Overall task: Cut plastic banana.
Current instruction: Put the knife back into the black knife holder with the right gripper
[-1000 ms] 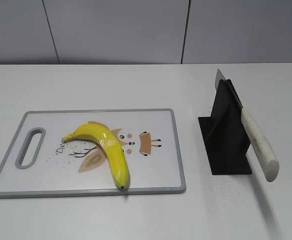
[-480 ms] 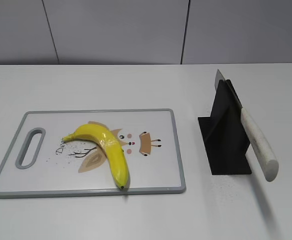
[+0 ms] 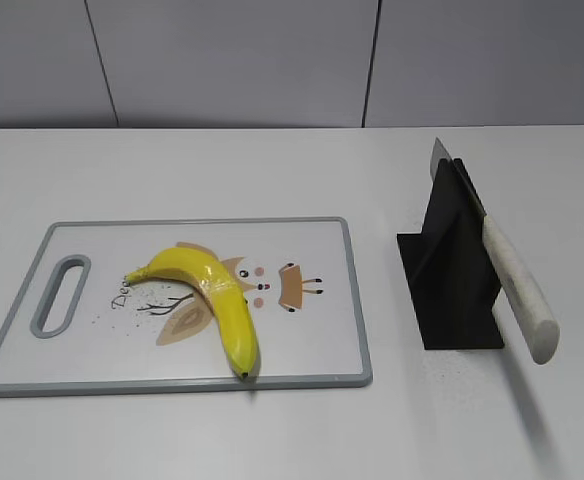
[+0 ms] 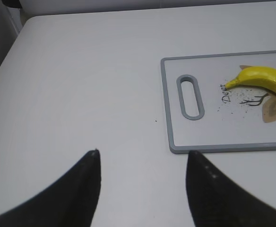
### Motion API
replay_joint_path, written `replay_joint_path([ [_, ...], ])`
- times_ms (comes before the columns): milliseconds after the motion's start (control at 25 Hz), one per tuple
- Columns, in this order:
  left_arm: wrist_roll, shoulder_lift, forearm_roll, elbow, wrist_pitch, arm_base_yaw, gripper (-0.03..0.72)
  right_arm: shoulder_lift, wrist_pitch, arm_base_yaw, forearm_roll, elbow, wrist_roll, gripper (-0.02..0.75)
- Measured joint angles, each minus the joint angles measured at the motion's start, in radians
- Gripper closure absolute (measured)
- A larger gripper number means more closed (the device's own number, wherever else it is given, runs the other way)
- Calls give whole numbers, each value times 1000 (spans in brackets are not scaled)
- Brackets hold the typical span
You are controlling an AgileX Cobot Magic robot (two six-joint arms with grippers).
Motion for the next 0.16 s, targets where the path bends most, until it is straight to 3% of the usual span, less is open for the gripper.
replay_joint_path([
  [160, 0, 0, 0, 0, 0, 0, 136, 0, 0, -1, 0, 0, 0, 144],
])
